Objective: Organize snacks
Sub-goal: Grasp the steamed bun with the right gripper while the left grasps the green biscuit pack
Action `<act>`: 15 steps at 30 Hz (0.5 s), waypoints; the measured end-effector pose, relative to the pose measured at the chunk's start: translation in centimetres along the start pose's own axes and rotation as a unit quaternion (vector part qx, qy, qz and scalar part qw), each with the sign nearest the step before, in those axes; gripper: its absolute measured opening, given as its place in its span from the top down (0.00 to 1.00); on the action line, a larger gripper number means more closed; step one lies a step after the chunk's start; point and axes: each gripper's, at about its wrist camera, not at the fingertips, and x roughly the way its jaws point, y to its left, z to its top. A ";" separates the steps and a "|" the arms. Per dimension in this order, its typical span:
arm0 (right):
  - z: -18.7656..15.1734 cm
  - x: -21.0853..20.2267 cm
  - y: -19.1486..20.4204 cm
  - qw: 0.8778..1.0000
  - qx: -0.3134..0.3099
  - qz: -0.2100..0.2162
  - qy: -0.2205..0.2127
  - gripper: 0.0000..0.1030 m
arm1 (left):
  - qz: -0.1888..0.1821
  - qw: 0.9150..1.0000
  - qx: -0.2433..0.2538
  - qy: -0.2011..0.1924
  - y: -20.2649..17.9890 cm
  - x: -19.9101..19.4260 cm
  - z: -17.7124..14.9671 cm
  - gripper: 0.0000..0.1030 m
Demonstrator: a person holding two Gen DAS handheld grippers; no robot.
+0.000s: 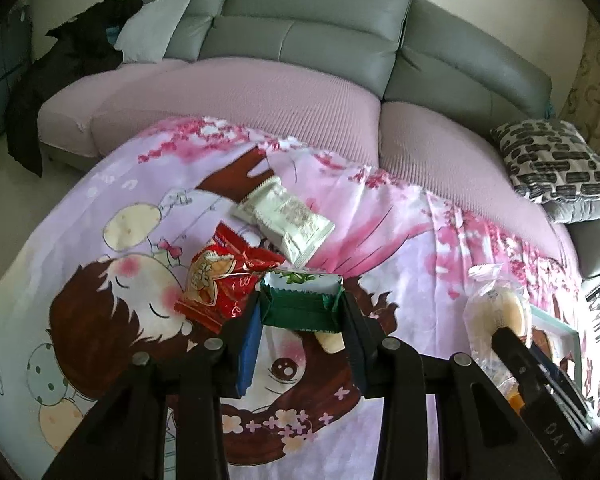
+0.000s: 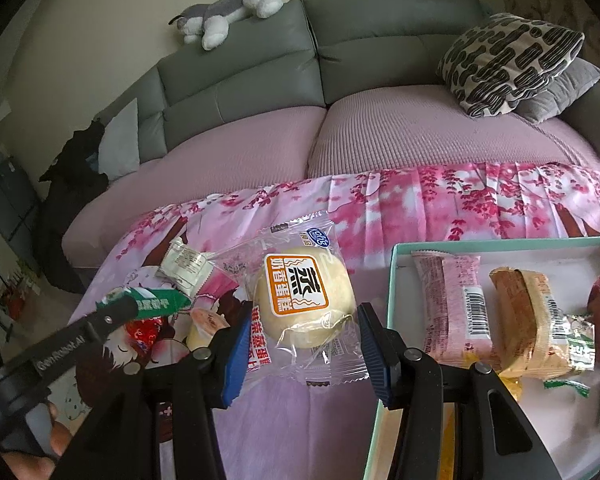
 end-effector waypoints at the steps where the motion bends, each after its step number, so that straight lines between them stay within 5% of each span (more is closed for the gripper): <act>1: 0.0 -0.1 0.0 1.000 0.000 0.000 0.000 0.49 | -0.002 1.000 0.001 -0.006 -0.1 -0.4 0.1 0.62; 15: 0.1 -1.2 -1.1 1.000 0.010 -0.001 -0.007 0.49 | -0.011 0.999 0.009 -0.039 -1.3 -3.1 0.7 0.62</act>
